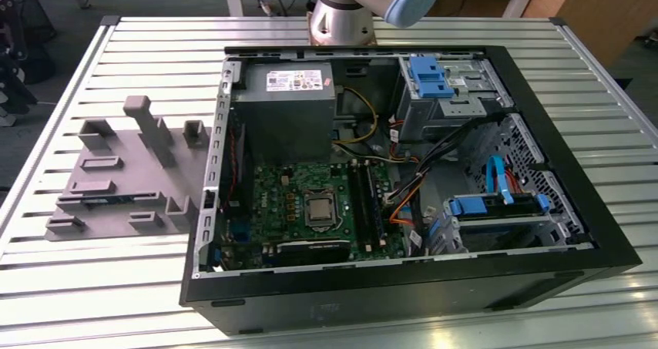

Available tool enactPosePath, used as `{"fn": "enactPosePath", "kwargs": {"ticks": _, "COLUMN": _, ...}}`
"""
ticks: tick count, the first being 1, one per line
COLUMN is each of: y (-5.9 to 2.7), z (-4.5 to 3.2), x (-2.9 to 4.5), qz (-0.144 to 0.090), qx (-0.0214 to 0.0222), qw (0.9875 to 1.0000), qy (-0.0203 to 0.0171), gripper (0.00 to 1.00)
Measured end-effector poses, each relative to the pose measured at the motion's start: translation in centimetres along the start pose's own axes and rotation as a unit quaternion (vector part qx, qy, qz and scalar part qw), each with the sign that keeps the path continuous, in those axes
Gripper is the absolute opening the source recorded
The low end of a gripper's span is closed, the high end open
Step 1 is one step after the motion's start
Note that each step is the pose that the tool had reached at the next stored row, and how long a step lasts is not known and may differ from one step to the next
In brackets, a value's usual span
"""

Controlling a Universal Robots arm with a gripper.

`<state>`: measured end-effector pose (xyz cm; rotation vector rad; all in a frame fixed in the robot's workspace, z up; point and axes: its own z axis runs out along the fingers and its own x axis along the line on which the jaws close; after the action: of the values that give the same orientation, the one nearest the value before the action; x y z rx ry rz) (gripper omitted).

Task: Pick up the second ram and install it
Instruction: 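Pick up the second ram and move it above second insertion slot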

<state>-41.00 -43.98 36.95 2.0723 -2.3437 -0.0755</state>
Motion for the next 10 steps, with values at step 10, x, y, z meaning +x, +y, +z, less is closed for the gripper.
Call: {"fn": "enactPosePath", "kwargs": {"ticks": 10, "y": -0.09, "z": 2.63, "x": 0.11, "qz": -0.03, "qx": -0.0006, "qw": 0.9995, "qy": 0.0014, "gripper": 0.38}}
